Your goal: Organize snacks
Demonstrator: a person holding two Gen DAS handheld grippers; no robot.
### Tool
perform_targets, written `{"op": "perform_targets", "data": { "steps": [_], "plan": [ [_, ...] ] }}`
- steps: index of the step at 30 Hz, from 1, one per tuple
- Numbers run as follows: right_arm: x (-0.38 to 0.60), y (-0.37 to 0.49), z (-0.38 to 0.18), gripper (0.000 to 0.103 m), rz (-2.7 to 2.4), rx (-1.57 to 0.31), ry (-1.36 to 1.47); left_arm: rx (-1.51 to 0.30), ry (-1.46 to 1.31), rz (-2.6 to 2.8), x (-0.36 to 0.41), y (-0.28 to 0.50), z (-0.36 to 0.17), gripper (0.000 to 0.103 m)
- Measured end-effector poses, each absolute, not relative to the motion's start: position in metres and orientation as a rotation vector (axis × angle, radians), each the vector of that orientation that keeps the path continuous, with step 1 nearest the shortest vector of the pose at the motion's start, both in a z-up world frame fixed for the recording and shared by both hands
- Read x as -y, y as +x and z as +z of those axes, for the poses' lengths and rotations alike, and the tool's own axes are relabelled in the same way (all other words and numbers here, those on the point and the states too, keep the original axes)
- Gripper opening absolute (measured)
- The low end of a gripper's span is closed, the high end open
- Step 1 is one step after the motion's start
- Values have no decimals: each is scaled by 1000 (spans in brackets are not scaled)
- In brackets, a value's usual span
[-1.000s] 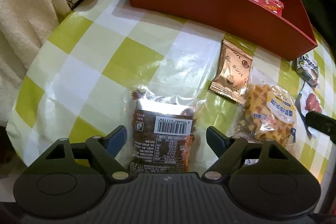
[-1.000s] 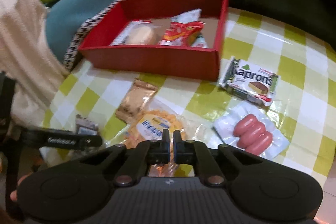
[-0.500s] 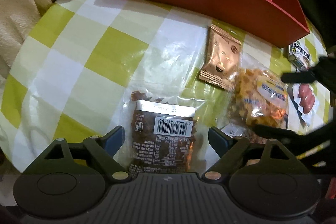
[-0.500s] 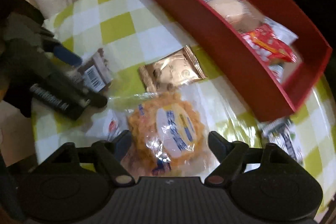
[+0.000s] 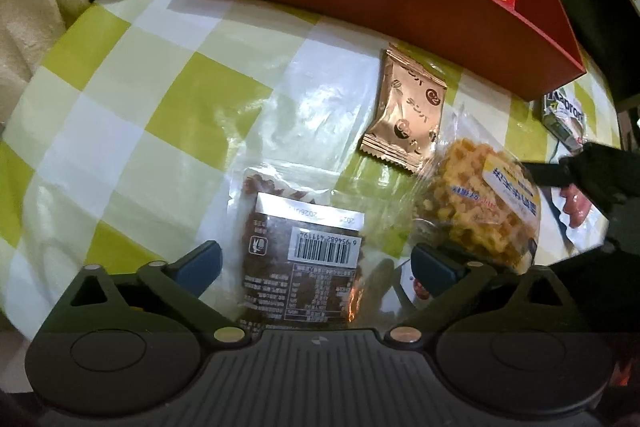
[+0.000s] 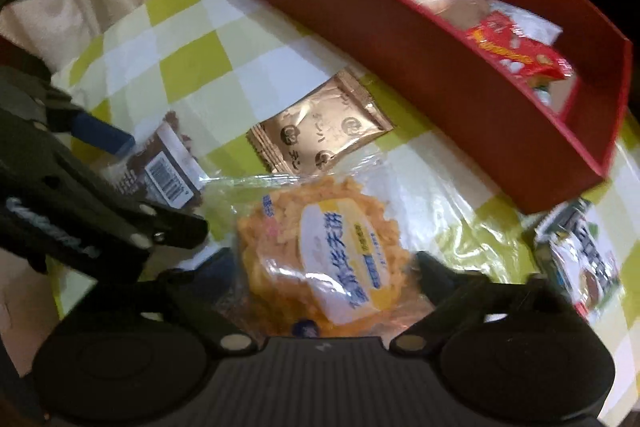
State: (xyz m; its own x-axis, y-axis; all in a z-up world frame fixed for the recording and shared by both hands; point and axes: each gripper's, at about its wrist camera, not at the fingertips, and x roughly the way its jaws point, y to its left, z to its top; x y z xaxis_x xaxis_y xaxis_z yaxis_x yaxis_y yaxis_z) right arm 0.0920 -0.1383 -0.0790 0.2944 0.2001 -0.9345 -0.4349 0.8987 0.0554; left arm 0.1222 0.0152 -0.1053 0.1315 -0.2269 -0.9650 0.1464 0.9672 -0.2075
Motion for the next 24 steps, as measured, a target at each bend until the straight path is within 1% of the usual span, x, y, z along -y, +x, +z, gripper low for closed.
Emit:
{"op": "perform_targets", "data": {
  "steps": [2,3,7,8,10,13,14,15,17,18,19,24],
  "plan": [
    [143,84,-77,85,402,-1206,-189,-1401,7,-250,-13,118,-103,88],
    [144,82,-76,84,395,-1200,-183,-1392,32,-238,-12,116,-102,79],
    [157,67,-60,84,344,-1151,-125,-1387,-22,-214,-23,116,-97,65],
    [161,63,-53,83,330,-1131,-114,-1387,-42,-208,-27,117,-95,63],
    [168,58,-40,83,305,-1091,-77,-1373,-67,-202,-31,119,-90,50],
    [175,52,-26,83,286,-1047,-23,-1360,-95,-199,-40,121,-82,46],
    [177,50,-23,83,282,-1039,-8,-1363,-98,-203,-41,120,-82,48],
    [178,48,-23,84,279,-1036,0,-1368,-97,-215,-41,119,-82,52],
    [179,45,-23,84,274,-1036,4,-1381,-87,-241,-40,115,-81,69],
    [180,44,-24,84,276,-1039,4,-1385,-80,-251,-38,112,-82,88],
    [179,44,-25,84,277,-1040,5,-1378,-61,-252,-36,107,-81,94],
    [181,40,-24,84,285,-1030,25,-1356,153,-278,-7,84,-85,94]
  ]
}}
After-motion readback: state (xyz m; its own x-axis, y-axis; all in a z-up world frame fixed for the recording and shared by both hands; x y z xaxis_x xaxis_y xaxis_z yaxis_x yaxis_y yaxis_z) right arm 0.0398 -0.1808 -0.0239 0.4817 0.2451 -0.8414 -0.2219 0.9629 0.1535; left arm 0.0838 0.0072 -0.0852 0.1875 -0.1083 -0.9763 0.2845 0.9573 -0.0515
